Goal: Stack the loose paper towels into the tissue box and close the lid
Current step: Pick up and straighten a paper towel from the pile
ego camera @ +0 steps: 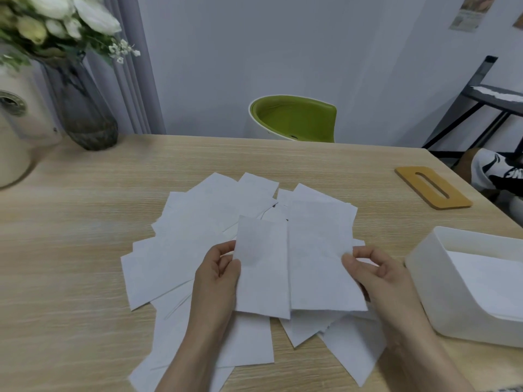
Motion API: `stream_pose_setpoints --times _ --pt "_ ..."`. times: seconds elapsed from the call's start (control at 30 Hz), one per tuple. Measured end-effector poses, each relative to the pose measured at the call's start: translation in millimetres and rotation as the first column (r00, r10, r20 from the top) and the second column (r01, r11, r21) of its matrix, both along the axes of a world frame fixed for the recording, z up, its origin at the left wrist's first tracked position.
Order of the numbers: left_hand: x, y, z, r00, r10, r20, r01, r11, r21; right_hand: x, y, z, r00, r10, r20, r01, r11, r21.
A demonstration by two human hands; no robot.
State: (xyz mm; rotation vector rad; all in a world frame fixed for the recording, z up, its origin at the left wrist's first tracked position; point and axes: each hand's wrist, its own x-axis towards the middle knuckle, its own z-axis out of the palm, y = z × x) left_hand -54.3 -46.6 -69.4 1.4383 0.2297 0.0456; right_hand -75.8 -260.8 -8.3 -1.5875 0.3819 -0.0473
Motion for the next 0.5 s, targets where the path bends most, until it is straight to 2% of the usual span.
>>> stream_pose_setpoints --times 0.23,0.5 --pt "0.6 1.7 -2.3 1.000 0.003 -0.011 -0.002 1.000 0.022 0.7 46.4 -8.7 0.998 0.046 -0.045 -0.039 0.987 0.154" --pt "-0.7 1.3 -1.3 1.000 -0.013 0.011 0.013 0.999 -0.031 7.9 65.8 -24.9 0.995 0.040 -0.094 -0.033 0.997 0.076"
